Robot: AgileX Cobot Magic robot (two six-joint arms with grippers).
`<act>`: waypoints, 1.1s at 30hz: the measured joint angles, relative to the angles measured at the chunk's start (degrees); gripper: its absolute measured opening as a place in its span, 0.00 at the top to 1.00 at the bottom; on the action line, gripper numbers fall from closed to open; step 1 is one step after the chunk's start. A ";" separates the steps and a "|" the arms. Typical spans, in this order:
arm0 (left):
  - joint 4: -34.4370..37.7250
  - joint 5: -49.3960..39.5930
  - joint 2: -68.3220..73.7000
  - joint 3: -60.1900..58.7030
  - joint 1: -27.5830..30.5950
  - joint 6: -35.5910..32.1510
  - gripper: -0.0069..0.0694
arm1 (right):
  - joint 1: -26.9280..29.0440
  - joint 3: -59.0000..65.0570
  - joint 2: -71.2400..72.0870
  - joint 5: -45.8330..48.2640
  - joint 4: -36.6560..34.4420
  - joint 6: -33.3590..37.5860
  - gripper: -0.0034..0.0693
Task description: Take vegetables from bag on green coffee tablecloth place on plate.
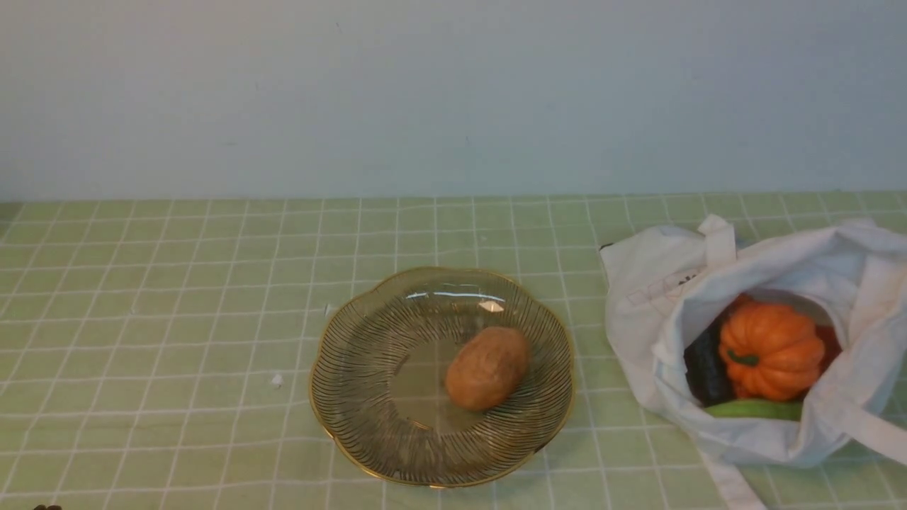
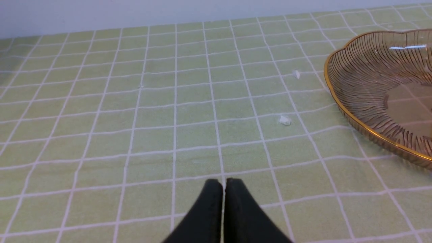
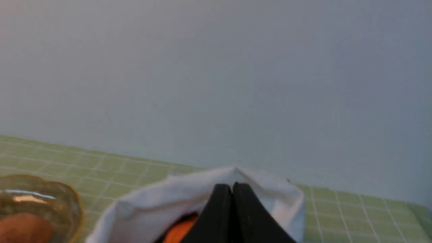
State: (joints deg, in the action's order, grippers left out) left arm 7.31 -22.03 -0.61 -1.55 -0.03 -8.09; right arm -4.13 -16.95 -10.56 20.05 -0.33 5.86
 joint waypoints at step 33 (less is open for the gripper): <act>0.05 0.00 0.00 0.00 -0.05 0.00 0.92 | 3.47 18.29 11.19 1.38 -3.30 0.03 0.97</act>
